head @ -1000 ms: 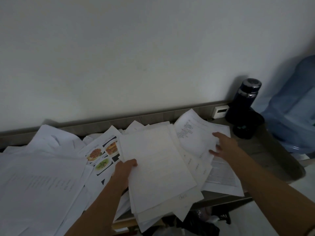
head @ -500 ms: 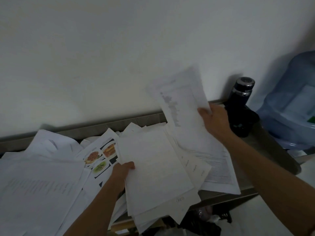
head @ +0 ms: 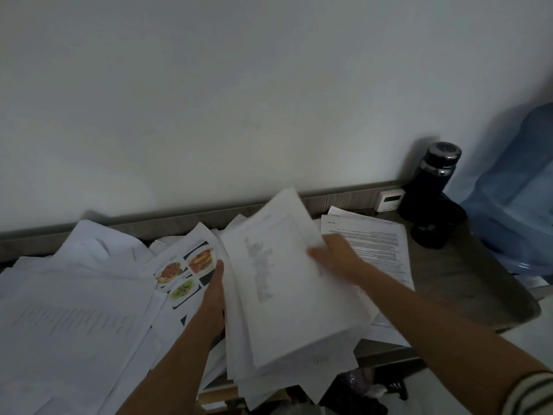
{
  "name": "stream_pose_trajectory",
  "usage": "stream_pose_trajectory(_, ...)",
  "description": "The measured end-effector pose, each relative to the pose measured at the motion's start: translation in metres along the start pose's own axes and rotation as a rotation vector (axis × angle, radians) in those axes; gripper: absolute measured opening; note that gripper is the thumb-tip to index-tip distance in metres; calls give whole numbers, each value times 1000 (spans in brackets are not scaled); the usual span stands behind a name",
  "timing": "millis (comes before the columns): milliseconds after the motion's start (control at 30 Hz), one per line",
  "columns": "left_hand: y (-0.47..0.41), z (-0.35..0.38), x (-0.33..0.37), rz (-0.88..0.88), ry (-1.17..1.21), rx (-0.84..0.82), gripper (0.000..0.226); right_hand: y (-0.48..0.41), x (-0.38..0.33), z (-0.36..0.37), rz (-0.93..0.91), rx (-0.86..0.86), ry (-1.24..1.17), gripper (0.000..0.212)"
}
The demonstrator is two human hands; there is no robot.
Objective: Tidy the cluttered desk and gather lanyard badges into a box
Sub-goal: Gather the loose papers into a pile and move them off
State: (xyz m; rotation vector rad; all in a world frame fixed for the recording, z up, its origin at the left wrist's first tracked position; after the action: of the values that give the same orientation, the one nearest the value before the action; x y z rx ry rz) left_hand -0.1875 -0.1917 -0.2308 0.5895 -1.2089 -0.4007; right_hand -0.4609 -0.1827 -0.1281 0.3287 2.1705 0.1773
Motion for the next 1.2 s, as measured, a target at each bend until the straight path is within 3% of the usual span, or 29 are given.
stream_pose_trajectory(133,2,-2,-5,13,-208,-40,46,2,25,38,54,-150,-56,31)
stream_pose_trajectory(267,-1,-6,-8,49,-262,14,40,-6,68,-50,192,351,-46,47)
stream_pose_trajectory(367,-3,-8,-10,36,-249,18,37,6,126,-114,467,513,-162,61)
stream_pose_trajectory(467,-6,-7,-9,37,-267,-6,33,18,155,-115,662,444,-545,58)
stream_pose_trajectory(567,-7,-6,-9,48,-276,-24,35,18,155,-92,683,274,-754,49)
stream_pose_trajectory(700,-6,-7,-10,63,-283,-34,38,13,147,-64,597,77,-695,46)
stream_pose_trajectory(767,-7,-6,-11,62,-285,-31,41,8,148,-66,507,170,-498,45)
stream_pose_trajectory(867,-5,-7,-11,69,-283,-22,39,3,147,-76,467,285,-146,66)
stream_pose_trajectory(933,-4,-7,-10,75,-281,-22,37,2,149,-82,513,332,-268,63)
stream_pose_trajectory(1033,-4,-7,-10,79,-289,-19,35,1,148,-85,558,352,-571,41)
stream_pose_trajectory(1100,-3,-6,-9,84,-292,-23,33,4,148,-78,597,299,-685,36)
stream_pose_trajectory(1200,-3,-5,-9,89,-290,-20,31,7,143,-62,565,143,-621,42)
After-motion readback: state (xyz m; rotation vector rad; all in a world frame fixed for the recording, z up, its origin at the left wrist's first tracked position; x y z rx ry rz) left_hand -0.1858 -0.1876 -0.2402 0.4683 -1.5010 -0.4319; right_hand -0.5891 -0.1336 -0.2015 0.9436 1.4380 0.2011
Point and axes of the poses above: each hand's wrist, its own y-axis away from the middle knuckle, its own z-axis out of the palm, x = y × z, the point moved 7 cm from there along -y, towards the middle knuckle, and after that the axes turned 1 degree about z, right-handed, at the moved point
